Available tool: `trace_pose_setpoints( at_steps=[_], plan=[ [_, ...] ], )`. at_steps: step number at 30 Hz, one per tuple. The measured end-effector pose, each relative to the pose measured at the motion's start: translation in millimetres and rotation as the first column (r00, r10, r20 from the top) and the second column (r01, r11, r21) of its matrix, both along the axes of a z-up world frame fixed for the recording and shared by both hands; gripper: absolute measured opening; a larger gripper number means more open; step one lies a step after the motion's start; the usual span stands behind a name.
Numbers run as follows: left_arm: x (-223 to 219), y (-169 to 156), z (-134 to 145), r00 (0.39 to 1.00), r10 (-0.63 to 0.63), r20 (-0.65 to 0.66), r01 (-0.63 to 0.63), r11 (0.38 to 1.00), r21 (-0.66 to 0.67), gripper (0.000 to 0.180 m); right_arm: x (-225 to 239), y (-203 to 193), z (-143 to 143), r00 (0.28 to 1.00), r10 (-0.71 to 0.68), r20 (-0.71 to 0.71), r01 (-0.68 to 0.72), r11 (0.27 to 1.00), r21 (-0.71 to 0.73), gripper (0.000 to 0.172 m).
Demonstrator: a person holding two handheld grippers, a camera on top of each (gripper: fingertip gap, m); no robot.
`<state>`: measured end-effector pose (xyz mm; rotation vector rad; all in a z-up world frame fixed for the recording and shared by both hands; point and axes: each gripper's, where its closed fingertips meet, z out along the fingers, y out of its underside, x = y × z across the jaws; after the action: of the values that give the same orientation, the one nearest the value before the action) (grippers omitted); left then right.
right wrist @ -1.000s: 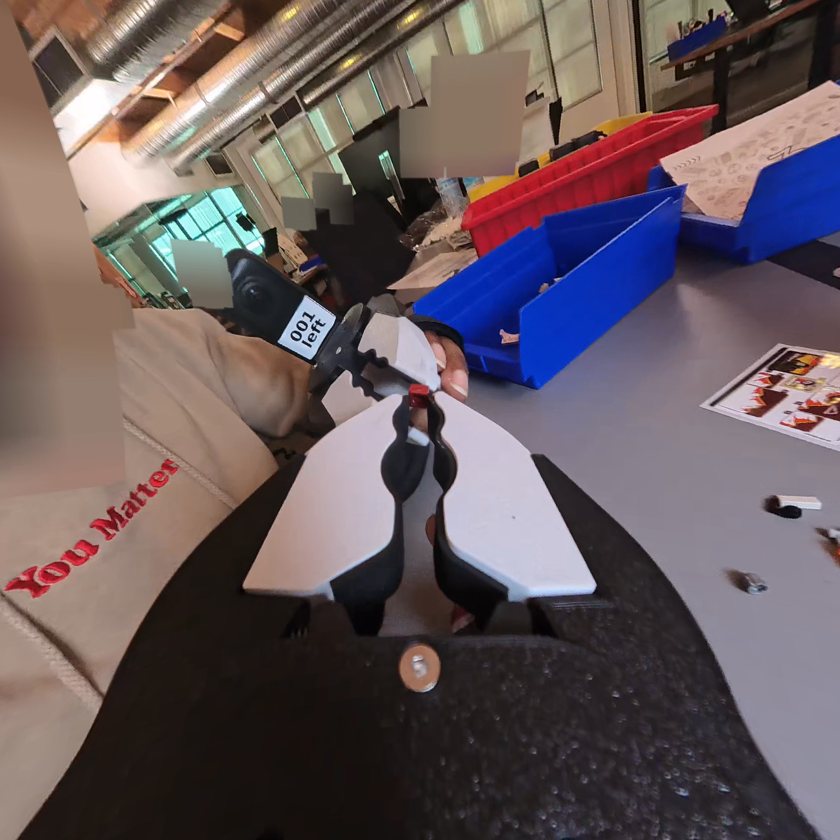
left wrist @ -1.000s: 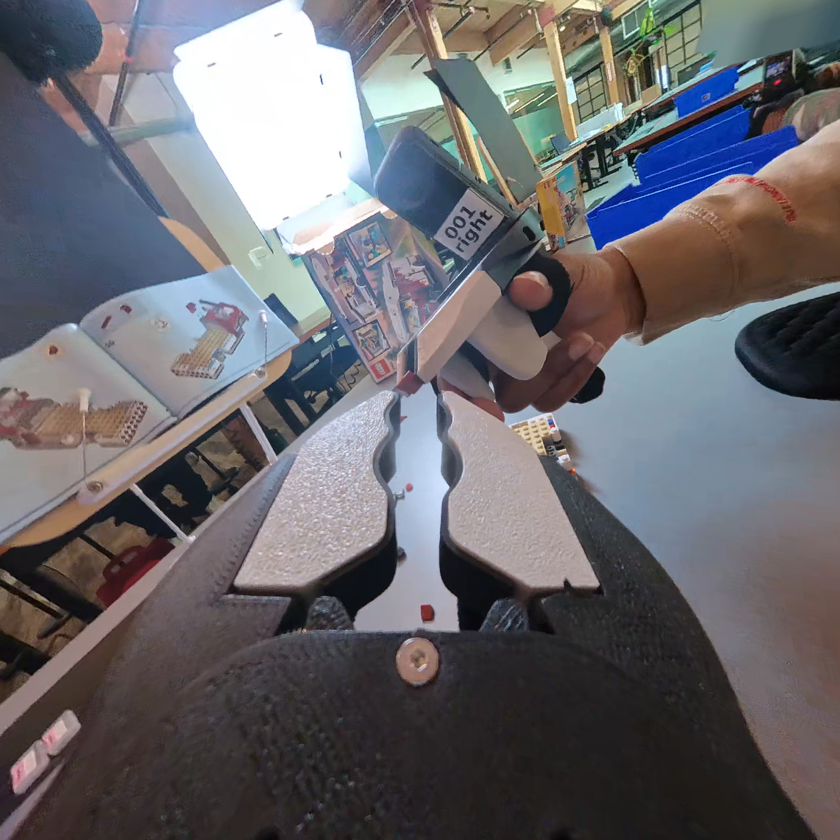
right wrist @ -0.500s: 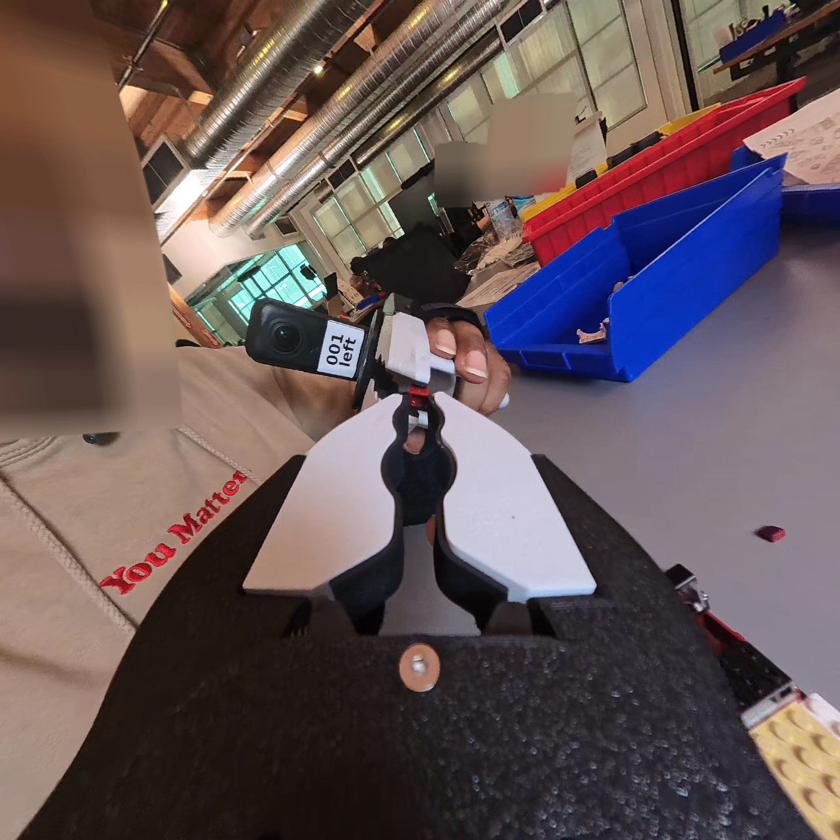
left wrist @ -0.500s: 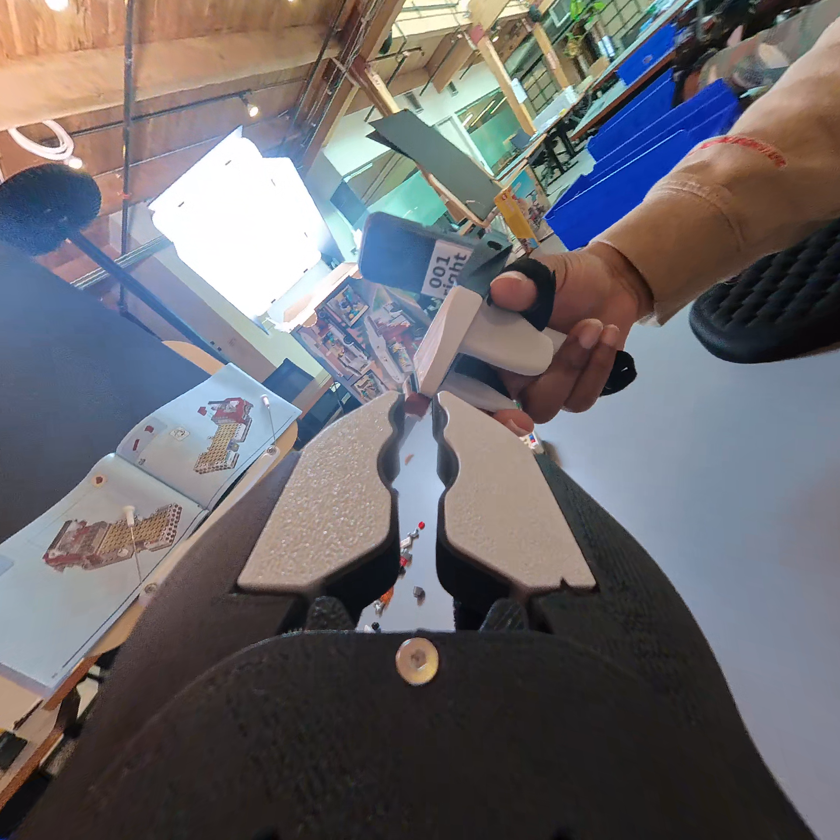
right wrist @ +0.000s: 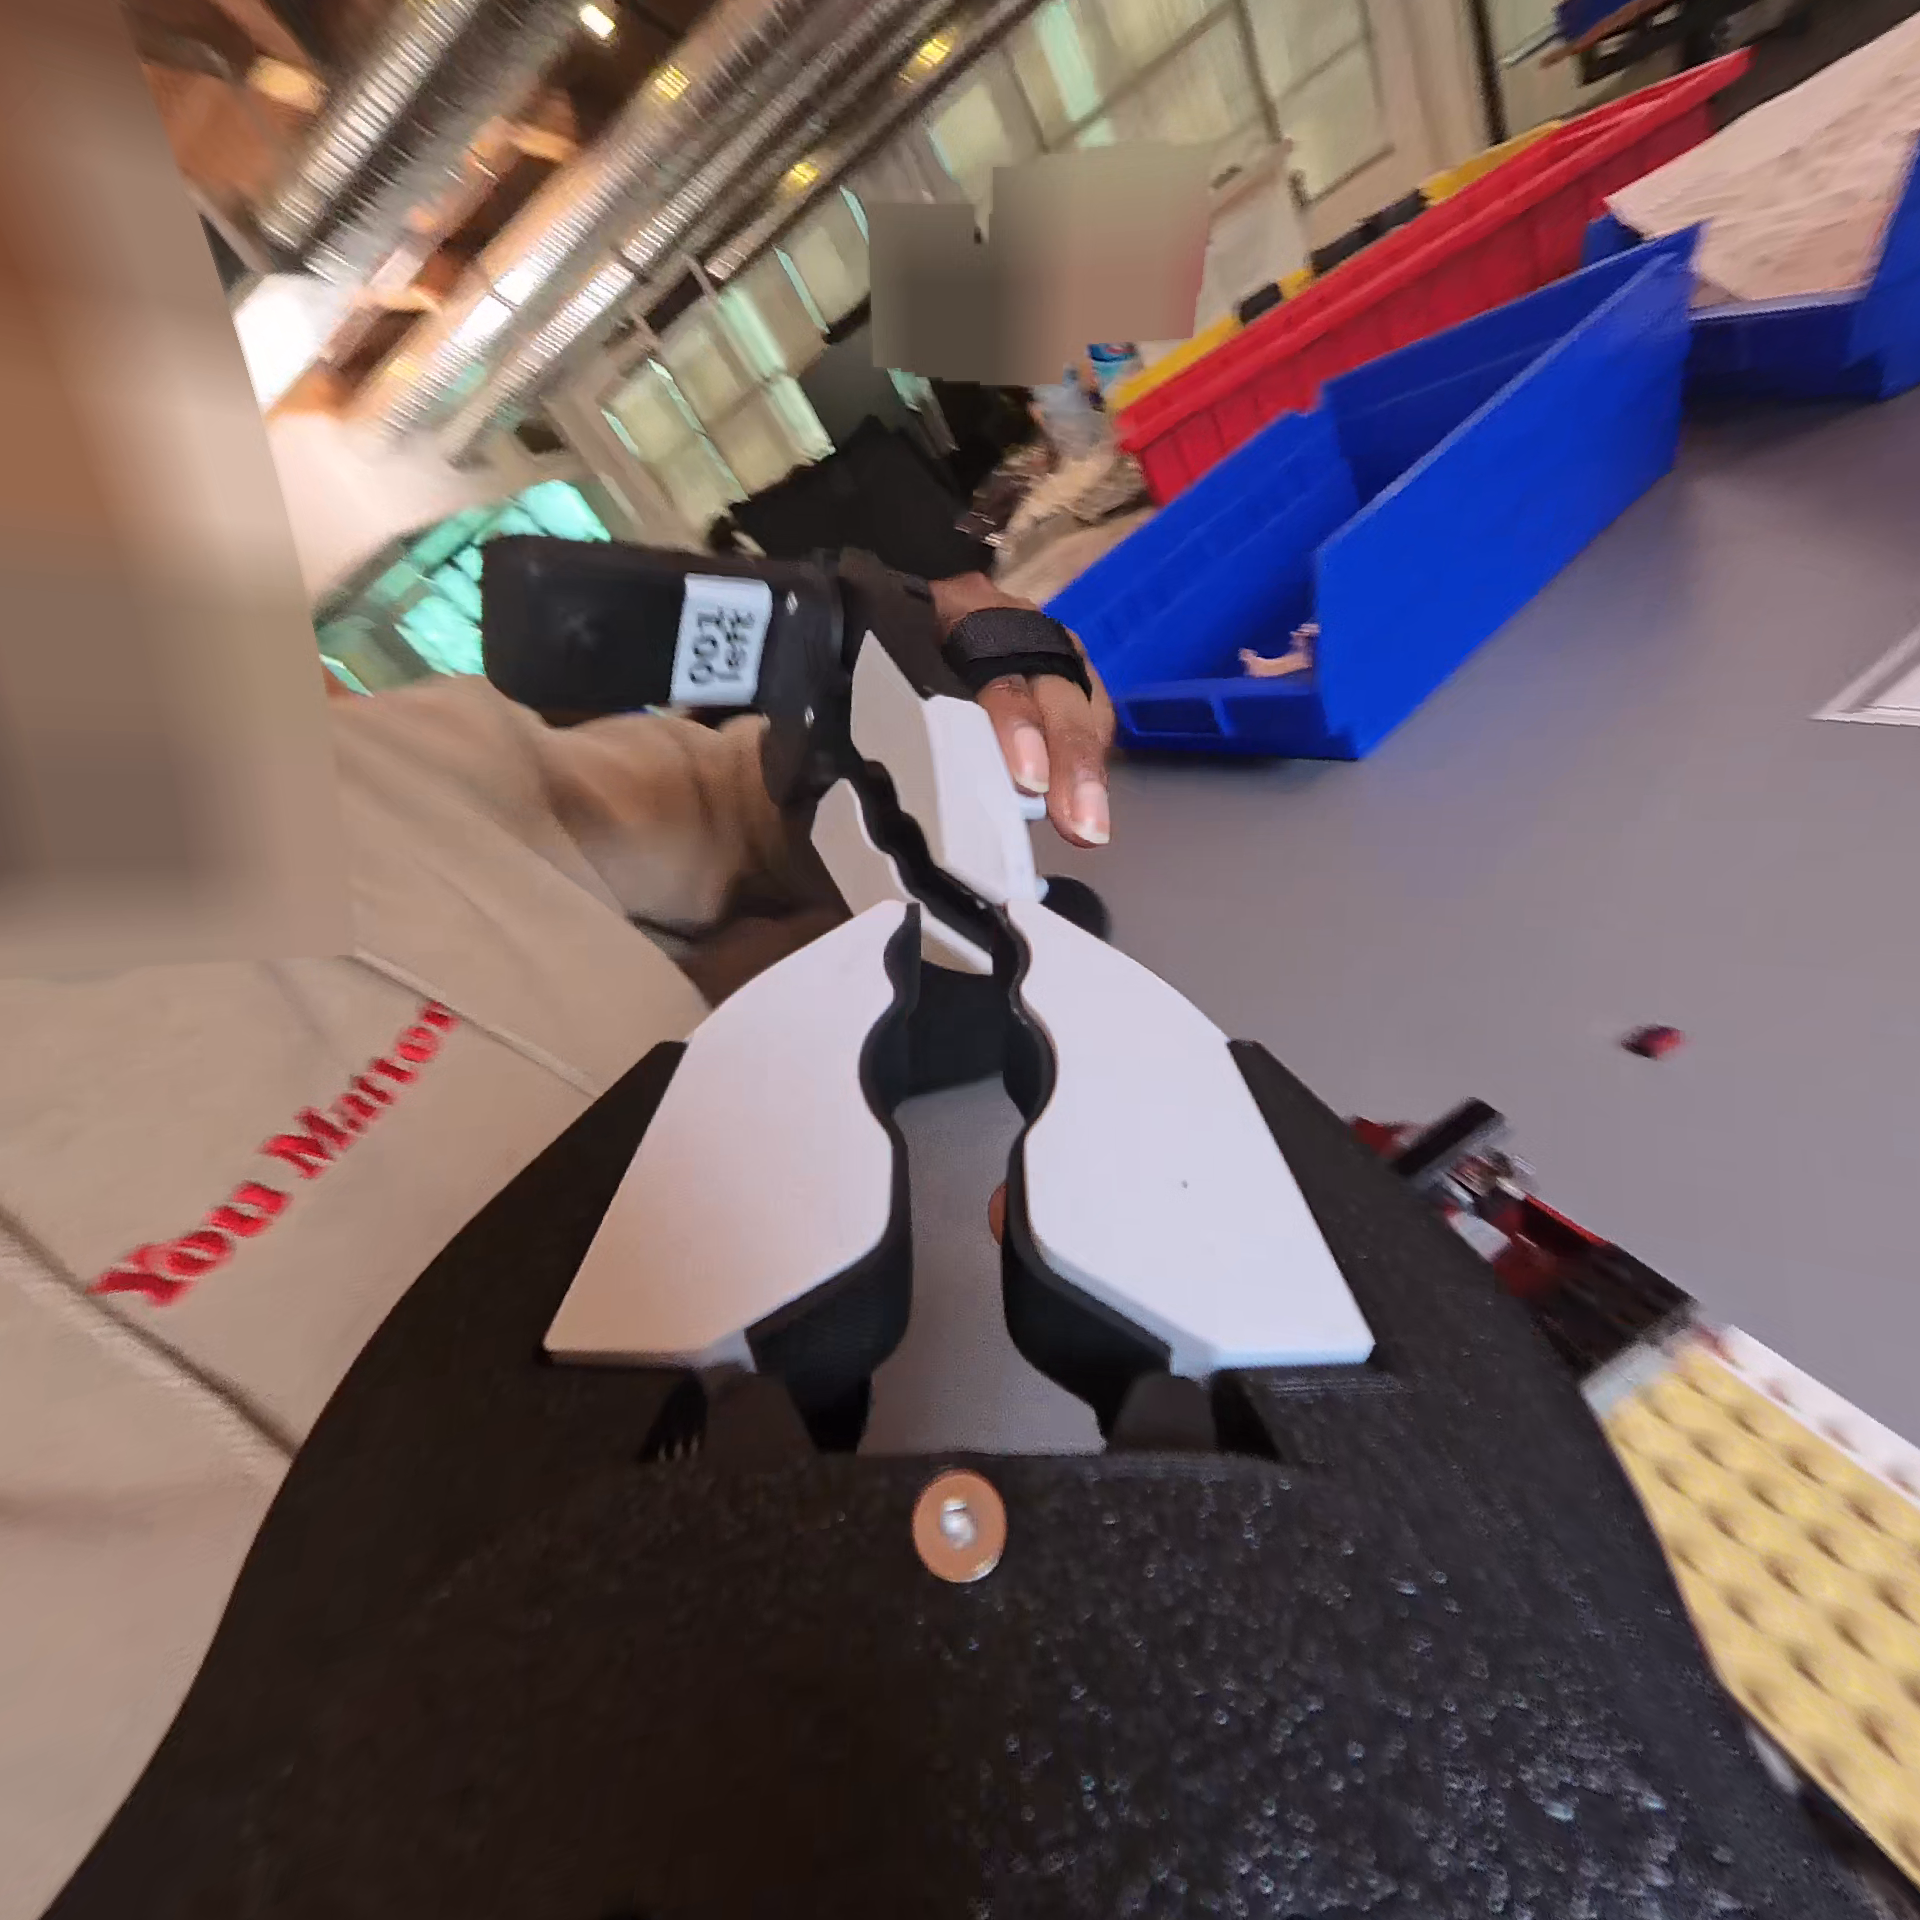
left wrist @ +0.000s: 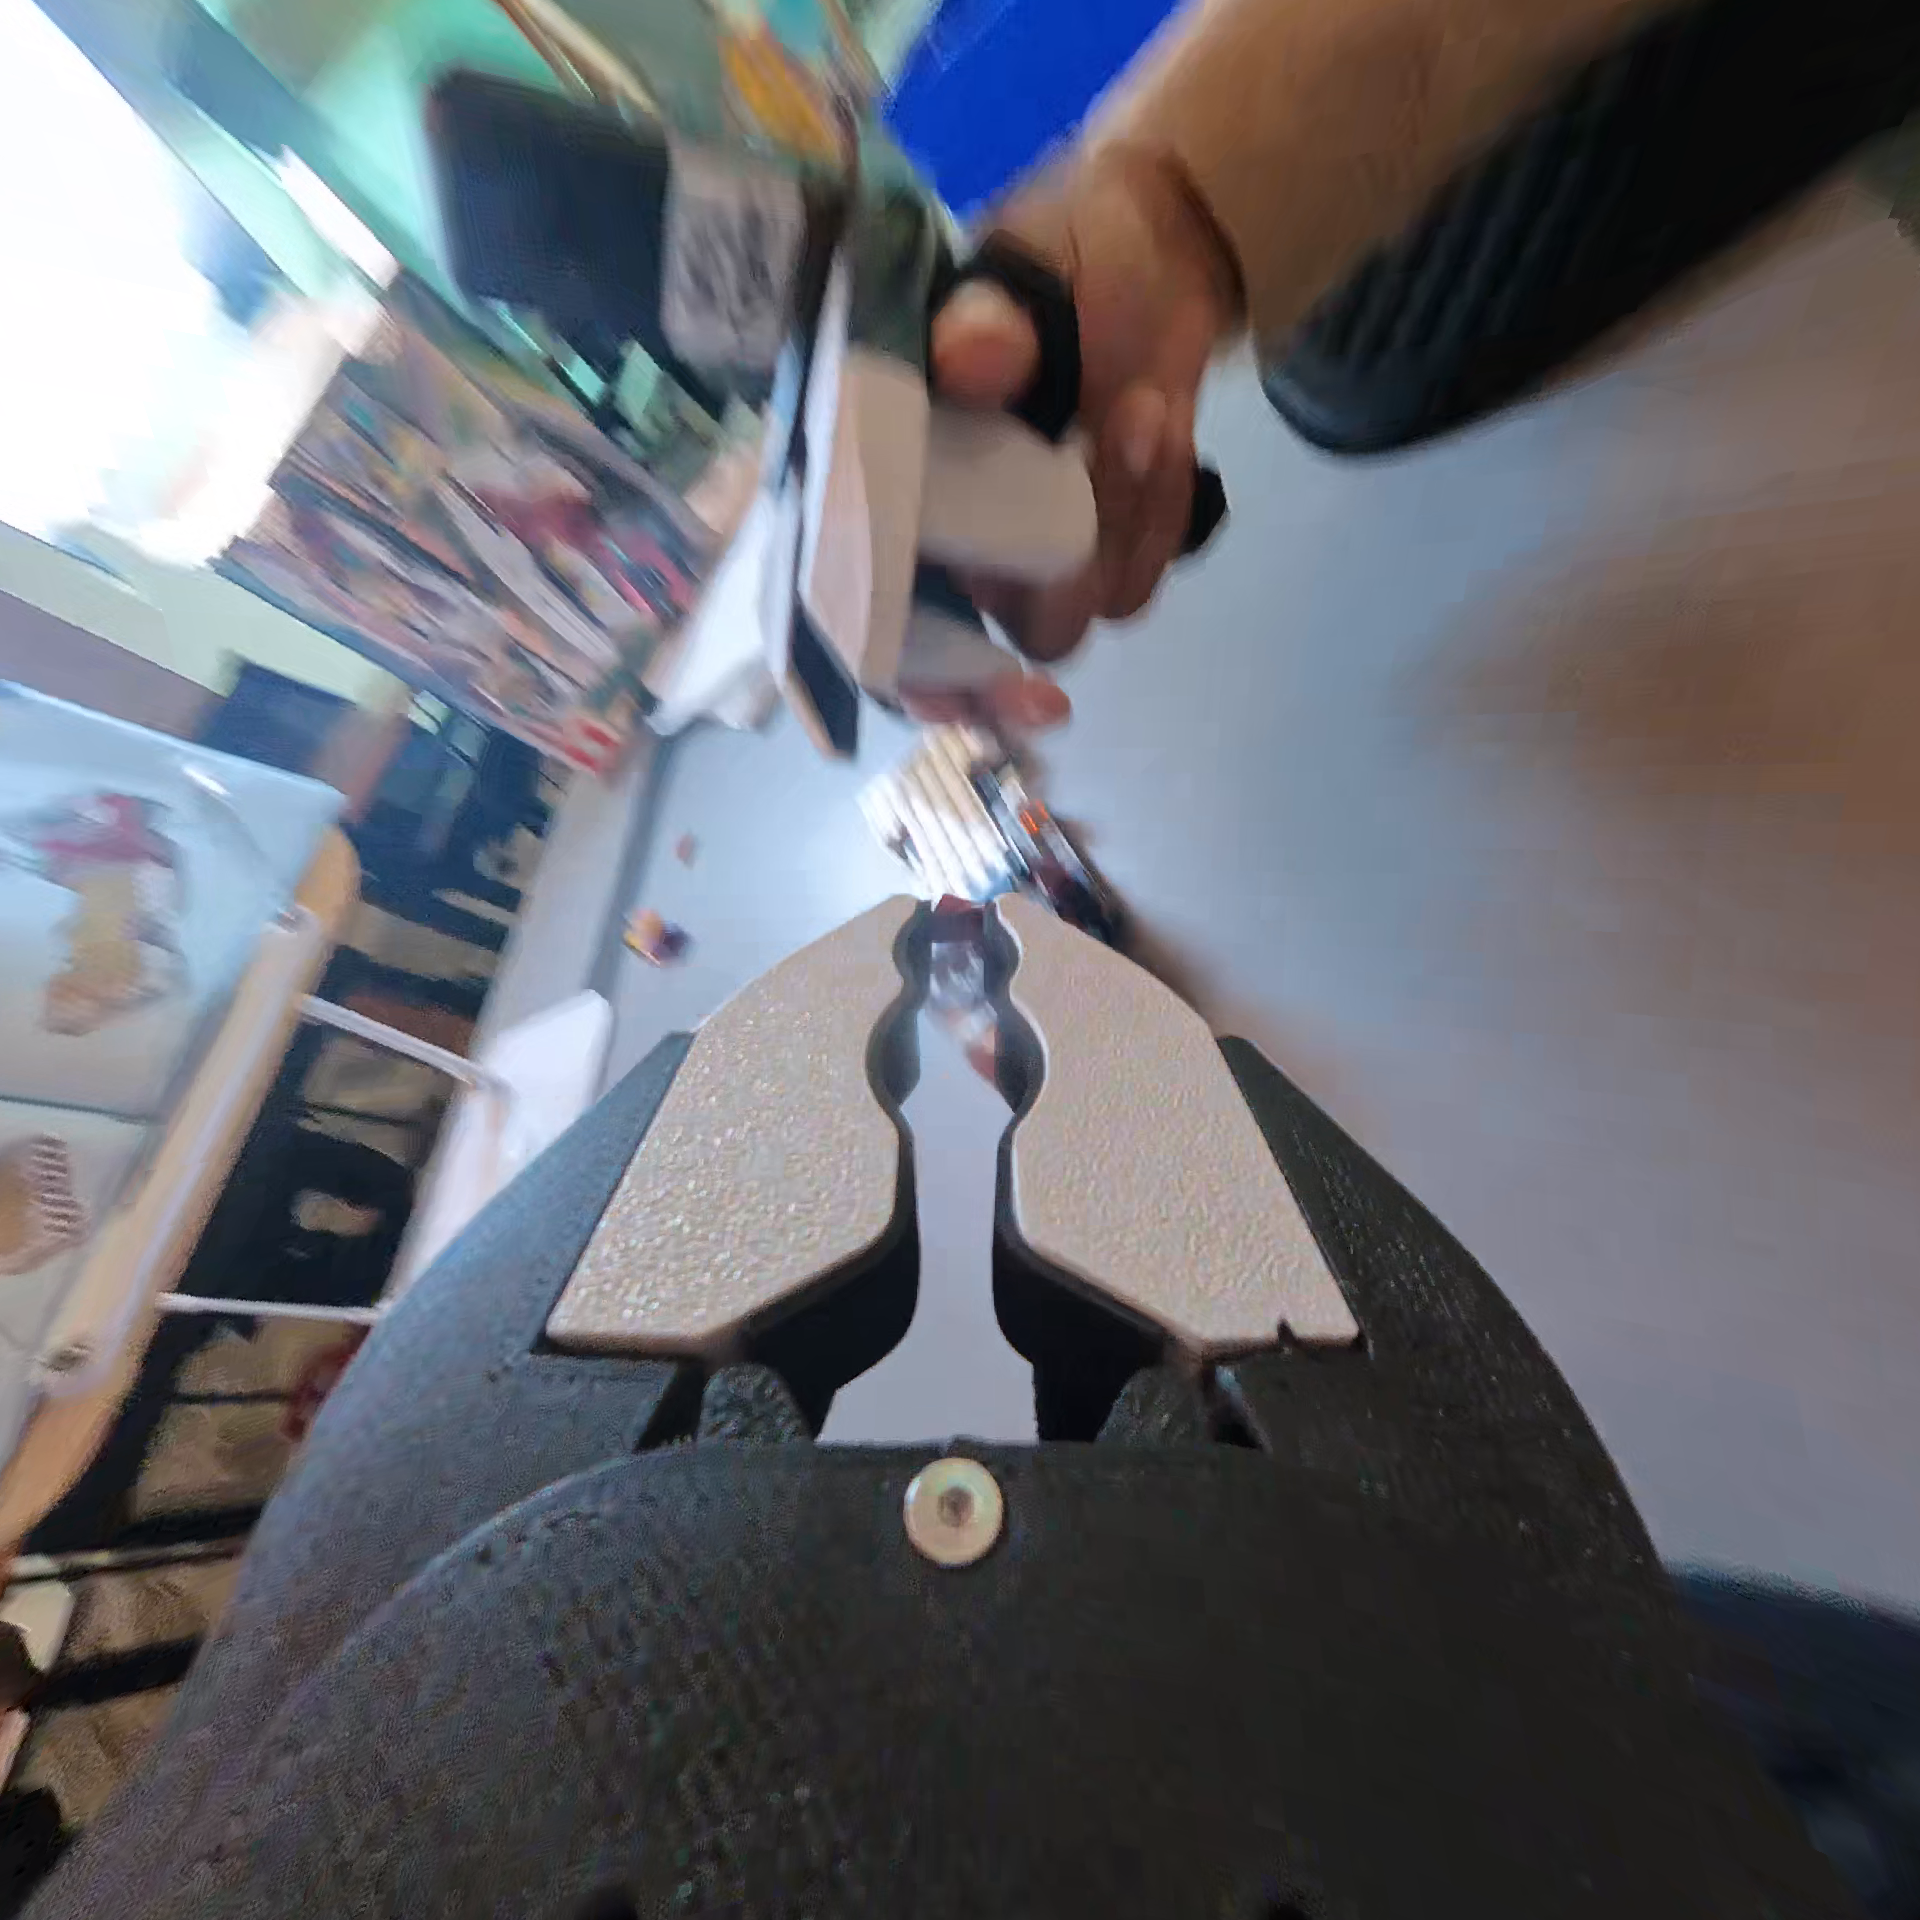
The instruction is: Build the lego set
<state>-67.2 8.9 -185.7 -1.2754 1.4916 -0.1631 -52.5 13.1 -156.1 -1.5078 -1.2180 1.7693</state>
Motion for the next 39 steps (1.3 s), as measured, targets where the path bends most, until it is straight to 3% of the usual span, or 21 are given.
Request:
trace_pose_setpoints(
  at_steps=[4, 8, 14, 20, 26, 34, 37, 39],
  plan=[
    [-23, 8, -65, 0.968, -0.029, -0.251, -0.041, 0.962, -0.269, 0.009, 15, 12, -22, 0.99, -0.119, 0.082, 0.111, 0.989, 0.097, 0.013],
    [-29, 15, -96, 0.907, -0.075, -0.414, -0.067, 0.946, -0.318, 0.009, 28, 16, -38, 0.977, -0.174, 0.124, 0.158, 0.979, 0.128, 0.013],
    [-25, 20, -111, 0.852, -0.112, -0.511, -0.054, 0.953, -0.299, 0.01, 39, 18, -44, 0.968, -0.214, 0.132, 0.189, 0.966, 0.179, 0.013],
    [-23, 20, -114, 0.859, -0.101, -0.501, -0.071, 0.947, -0.313, 0.01, 38, 18, -45, 0.968, -0.218, 0.125, 0.194, 0.964, 0.183, 0.013],
    [-27, 20, -105, 0.918, -0.052, -0.392, -0.112, 0.917, -0.384, 0.025, 37, 17, -48, 0.968, -0.218, 0.126, 0.193, 0.963, 0.186, 0.013],
    [-20, 14, -96, 0.979, 0.1, -0.177, -0.188, 0.772, -0.607, 0.019, 37, 17, -58, 0.964, -0.215, 0.156, 0.181, 0.963, 0.202, 0.013],
    [-17, 18, -106, 0.974, 0.089, -0.21, -0.194, 0.807, -0.558, 0.02, 35, 15, -63, 0.963, -0.207, 0.171, 0.171, 0.964, 0.205, 0.013],
    [-17, 20, -110, 0.971, 0.085, -0.225, -0.203, 0.793, -0.574, 0.02, 34, 14, -65, 0.963, -0.203, 0.178, 0.165, 0.965, 0.204, 0.013]
  ],
)
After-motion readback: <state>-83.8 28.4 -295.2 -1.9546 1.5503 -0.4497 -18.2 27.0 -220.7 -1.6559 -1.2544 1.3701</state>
